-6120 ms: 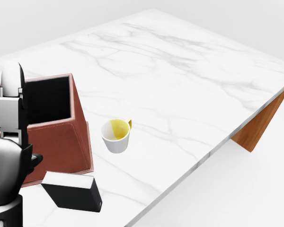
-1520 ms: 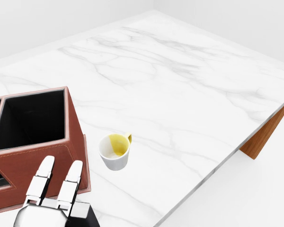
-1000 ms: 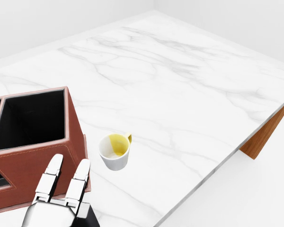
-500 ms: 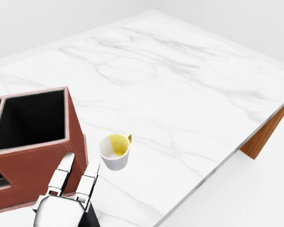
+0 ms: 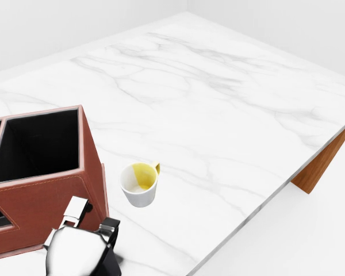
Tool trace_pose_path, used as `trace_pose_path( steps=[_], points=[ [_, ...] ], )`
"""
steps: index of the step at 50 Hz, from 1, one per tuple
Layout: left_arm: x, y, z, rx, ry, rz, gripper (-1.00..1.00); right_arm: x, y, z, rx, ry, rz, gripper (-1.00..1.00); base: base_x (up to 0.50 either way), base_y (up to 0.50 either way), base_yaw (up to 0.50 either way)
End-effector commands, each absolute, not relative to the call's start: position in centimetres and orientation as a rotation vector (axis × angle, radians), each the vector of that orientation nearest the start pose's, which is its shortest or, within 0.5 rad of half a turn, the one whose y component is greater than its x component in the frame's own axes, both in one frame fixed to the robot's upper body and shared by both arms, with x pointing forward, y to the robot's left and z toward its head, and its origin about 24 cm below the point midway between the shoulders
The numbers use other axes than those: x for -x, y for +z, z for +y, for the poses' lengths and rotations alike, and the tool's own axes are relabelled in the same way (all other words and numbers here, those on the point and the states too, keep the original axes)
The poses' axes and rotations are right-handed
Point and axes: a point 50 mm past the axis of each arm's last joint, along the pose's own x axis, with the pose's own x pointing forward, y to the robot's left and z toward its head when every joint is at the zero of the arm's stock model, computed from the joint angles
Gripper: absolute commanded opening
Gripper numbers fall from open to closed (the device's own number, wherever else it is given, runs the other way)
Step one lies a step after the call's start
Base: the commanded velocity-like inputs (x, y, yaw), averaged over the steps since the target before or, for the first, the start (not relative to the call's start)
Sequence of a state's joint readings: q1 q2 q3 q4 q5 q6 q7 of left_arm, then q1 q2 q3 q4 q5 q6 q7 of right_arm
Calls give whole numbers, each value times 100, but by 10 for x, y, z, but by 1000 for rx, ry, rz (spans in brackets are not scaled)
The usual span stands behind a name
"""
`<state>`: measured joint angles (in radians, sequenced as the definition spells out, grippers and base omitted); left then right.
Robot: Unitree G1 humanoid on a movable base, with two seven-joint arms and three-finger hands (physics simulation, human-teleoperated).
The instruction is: Pick up the book and place it in the right compartment of the caddy.
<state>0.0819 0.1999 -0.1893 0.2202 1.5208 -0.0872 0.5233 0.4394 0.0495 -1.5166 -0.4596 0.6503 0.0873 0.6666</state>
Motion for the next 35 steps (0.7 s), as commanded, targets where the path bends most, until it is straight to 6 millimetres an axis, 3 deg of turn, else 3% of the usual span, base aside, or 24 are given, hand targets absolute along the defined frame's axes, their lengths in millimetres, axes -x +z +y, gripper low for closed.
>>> trace_pose_path(
  steps=[1,11,19,28,35],
  points=[
    [-207,-48,148,-1697,-241,-234,-100,30,141,-355,165,-744,-315,100,0,0,0],
    [-197,-53,157,-1739,-272,-213,-100,30,140,-355,160,-745,-309,100,0,0,0],
    [-200,-63,160,-1768,-325,-180,-100,29,139,-356,160,-746,-304,100,0,0,0],
    [-203,-50,161,-1760,-263,-220,-100,28,138,-356,159,-746,-297,100,0,0,0],
    [-204,-29,164,-1736,-153,-270,-100,27,135,-357,151,-749,-289,100,0,0,0]
  ],
)
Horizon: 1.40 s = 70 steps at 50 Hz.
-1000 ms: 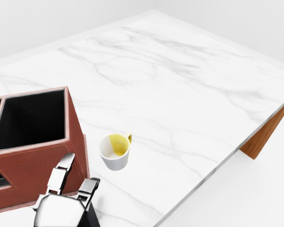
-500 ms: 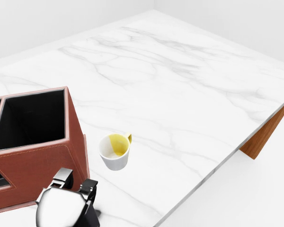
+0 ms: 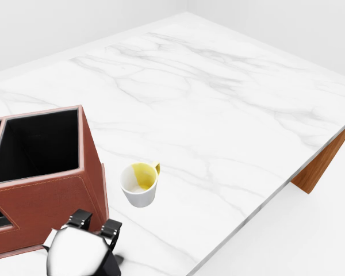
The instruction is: Pick up the book and place it in the right compartment of the caddy.
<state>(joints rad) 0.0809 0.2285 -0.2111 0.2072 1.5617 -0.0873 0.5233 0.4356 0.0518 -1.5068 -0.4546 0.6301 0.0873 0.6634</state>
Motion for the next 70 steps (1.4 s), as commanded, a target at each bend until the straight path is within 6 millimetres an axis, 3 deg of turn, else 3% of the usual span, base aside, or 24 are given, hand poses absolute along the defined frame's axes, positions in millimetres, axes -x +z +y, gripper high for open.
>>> trace_pose_path(
  steps=[1,10,44,70],
  points=[
    [-203,-24,164,-1729,-132,-282,-100,28,135,-357,150,-750,-288,100,0,0,0],
    [-195,11,161,-1664,18,-375,-100,28,133,-357,144,-752,-281,100,0,0,0],
    [-176,67,133,-1518,173,-587,-100,29,133,-358,146,-756,-279,100,0,0,0],
    [-173,114,127,-1402,301,-690,-100,28,133,-359,140,-754,-288,100,0,0,0]
  ],
)
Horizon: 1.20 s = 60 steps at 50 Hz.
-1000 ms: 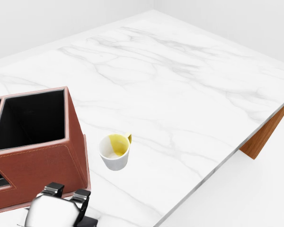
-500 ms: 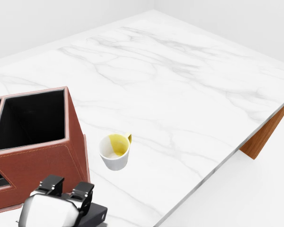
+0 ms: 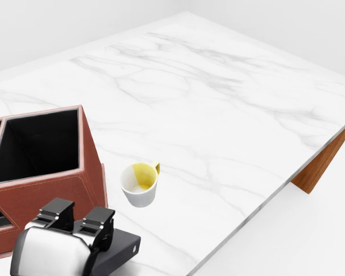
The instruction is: Pick up the book and place it in the right compartment of the caddy.
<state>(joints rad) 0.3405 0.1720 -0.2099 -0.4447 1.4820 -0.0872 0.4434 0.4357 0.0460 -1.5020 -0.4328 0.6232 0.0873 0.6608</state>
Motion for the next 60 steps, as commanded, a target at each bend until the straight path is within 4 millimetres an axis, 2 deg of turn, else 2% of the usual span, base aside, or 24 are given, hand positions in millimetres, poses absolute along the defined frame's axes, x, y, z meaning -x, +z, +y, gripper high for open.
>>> trace_pose_path(
  steps=[1,16,27,39,49,60],
  points=[
    [-173,115,127,-1396,302,-691,-100,28,134,-359,140,-754,-289,100,0,0,0],
    [-178,127,126,-1343,299,-674,-100,30,136,-359,146,-751,-297,100,0,0,0],
    [-173,142,127,-1283,294,-664,-100,30,139,-357,159,-751,-303,100,0,0,0],
    [-168,177,124,-1136,250,-697,-100,28,137,-357,152,-748,-297,100,0,0,0],
    [-160,199,110,-1078,187,-778,-100,29,137,-356,157,-745,-295,100,0,0,0],
    [-175,208,104,-1100,187,-817,-100,30,138,-355,159,-743,-295,100,0,0,0]
  ],
)
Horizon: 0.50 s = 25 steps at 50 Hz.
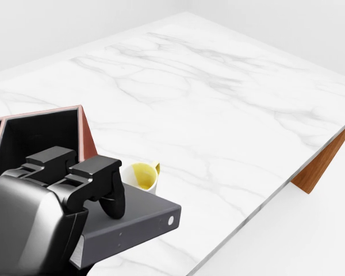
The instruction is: Pick up the book and place it in the right compartment of the caddy.
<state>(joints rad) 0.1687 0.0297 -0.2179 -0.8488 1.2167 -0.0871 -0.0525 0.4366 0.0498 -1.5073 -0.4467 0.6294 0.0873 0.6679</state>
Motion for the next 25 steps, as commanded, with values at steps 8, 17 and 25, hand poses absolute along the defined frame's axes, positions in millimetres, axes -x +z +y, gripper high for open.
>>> trace_pose_path(
  steps=[8,17,25],
  points=[
    [-177,225,104,-1084,188,-872,-100,28,135,-357,153,-743,-287,100,0,0,0],
    [-180,239,109,-1086,235,-921,-100,29,136,-357,152,-743,-292,100,0,0,0],
    [-192,249,114,-1104,254,-947,-100,29,139,-356,163,-744,-302,100,0,0,0]
  ],
)
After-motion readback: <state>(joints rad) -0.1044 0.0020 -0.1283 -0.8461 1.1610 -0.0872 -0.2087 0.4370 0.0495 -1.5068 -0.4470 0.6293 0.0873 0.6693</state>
